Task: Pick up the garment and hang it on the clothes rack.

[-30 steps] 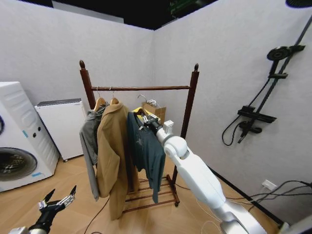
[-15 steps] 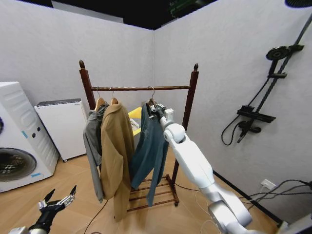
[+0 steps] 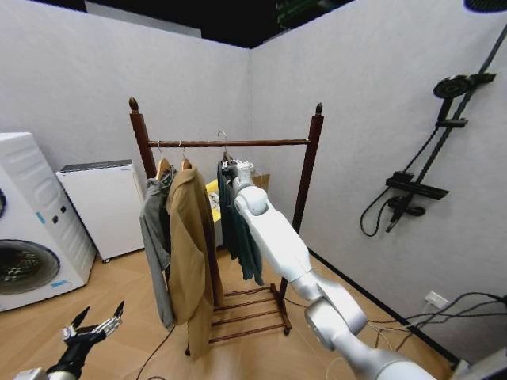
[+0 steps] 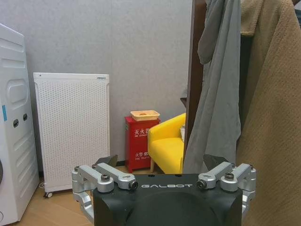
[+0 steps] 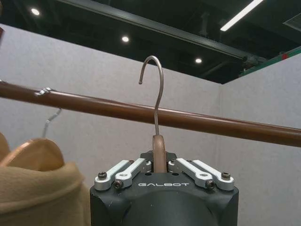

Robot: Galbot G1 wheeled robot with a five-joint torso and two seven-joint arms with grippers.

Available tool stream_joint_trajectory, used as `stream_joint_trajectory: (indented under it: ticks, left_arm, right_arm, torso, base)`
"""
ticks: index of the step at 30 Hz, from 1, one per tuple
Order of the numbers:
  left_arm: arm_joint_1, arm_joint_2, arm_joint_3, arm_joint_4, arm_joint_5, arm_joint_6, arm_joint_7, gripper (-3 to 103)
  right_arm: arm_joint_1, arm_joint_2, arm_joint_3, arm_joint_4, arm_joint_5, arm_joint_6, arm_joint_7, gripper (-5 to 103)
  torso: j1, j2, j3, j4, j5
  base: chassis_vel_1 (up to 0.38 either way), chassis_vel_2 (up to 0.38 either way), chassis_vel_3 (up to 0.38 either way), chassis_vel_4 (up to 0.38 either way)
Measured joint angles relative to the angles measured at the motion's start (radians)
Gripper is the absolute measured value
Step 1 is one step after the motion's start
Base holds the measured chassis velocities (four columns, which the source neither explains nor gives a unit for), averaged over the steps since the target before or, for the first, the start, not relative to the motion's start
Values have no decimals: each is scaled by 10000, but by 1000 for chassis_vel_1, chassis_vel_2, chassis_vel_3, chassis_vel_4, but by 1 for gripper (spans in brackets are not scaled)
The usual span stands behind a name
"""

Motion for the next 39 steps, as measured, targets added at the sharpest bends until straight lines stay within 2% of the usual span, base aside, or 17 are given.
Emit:
stream_joint_trajectory:
  ticks: [3, 7, 23, 28, 34, 35, 37, 39]
  left_arm:
    - [-1, 0, 0, -1, 0, 0, 1, 100]
    - [-1, 0, 0, 0, 0, 0, 1, 100]
    - [-1, 0, 0, -1, 0, 0, 1, 100]
    - [-1, 0, 0, -1, 0, 0, 1, 100]
    - [-1, 0, 0, -1, 0, 0, 1, 100]
    - [0, 0, 0, 0, 0, 0, 1, 100]
    - [-2, 0, 0, 0, 0, 0, 1, 100]
    - [-2, 0, 0, -1, 0, 0, 2, 100]
  right_arm:
    - [338, 29, 220, -828, -383, 108, 214, 10]
    - [601, 13, 459, -1382, -520, 178, 254, 10]
    - [705, -23, 577, -2277, -581, 510, -126, 10]
    - [809, -27, 486, -2276, -249, 367, -303, 10]
    - [653, -30, 306, -1699, 405, -209, -506, 7]
    - [552, -32, 269, -1534, 562, -234, -617, 12]
    - [204, -34, 60, -919, 1498, -237, -911, 22]
    - [87, -32, 4, -691, 1760, -237, -972, 22]
  torso:
    - [0, 0, 0, -10, 3]
    - [1, 0, 0, -10, 4]
    - [0, 0, 0, -5, 5]
    - [0, 0, 0, -6, 5]
    - [0, 1, -1, -6, 4]
    - [0, 2, -1, -7, 5]
    - [0, 1, -1, -8, 4]
    - [0, 1, -1, -5, 5]
  base:
    - [0, 0, 0, 0]
    - [0, 0, 0, 0]
    - [0, 0, 0, 0]
    - [0, 0, 0, 0]
    - [0, 0, 0, 0]
    - [0, 0, 0, 0]
    - [0, 0, 0, 0]
    - [0, 0, 0, 0]
